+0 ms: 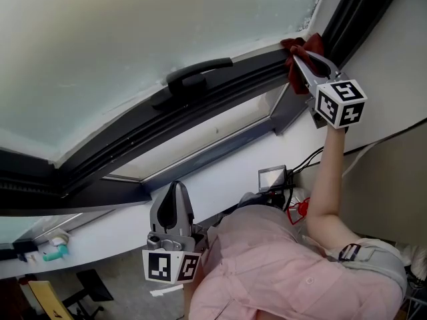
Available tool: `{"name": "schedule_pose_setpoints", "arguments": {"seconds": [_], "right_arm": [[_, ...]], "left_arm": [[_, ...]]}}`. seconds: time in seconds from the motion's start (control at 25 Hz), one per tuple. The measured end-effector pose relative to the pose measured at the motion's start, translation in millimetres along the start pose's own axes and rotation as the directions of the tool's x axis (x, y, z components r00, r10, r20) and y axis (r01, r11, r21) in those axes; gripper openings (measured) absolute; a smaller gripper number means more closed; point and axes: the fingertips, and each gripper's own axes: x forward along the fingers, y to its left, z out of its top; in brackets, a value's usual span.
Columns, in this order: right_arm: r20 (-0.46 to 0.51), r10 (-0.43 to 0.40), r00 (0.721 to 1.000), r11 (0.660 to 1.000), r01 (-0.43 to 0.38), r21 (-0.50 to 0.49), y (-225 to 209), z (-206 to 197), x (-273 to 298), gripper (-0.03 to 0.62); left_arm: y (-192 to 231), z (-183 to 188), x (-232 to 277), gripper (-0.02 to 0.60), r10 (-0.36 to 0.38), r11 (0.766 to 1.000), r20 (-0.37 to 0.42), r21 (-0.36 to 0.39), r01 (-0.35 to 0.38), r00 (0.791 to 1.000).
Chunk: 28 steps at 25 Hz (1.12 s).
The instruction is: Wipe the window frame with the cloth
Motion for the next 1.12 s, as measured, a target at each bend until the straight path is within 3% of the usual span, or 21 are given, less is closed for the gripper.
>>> {"name": "schedule_pose_setpoints", "arguments": {"seconds": [0.72,1.12], "right_arm": [[-0.012,-0.047,0.999,0.999,0.047,0.007,-29,-4,-2,0.069],[-0.015,-0.227,0.974,0.973,0.225,-0.058,-34,-5,-4,0.071]], "left_arm": [[2,-4,-1,-0.005,0.002,1.000,-0.018,-0.017,-0.002,1.000],[0,-11,-3,-0.005,-0.021,0.998,-0.033,-0.051,0.020,0.999]]}}
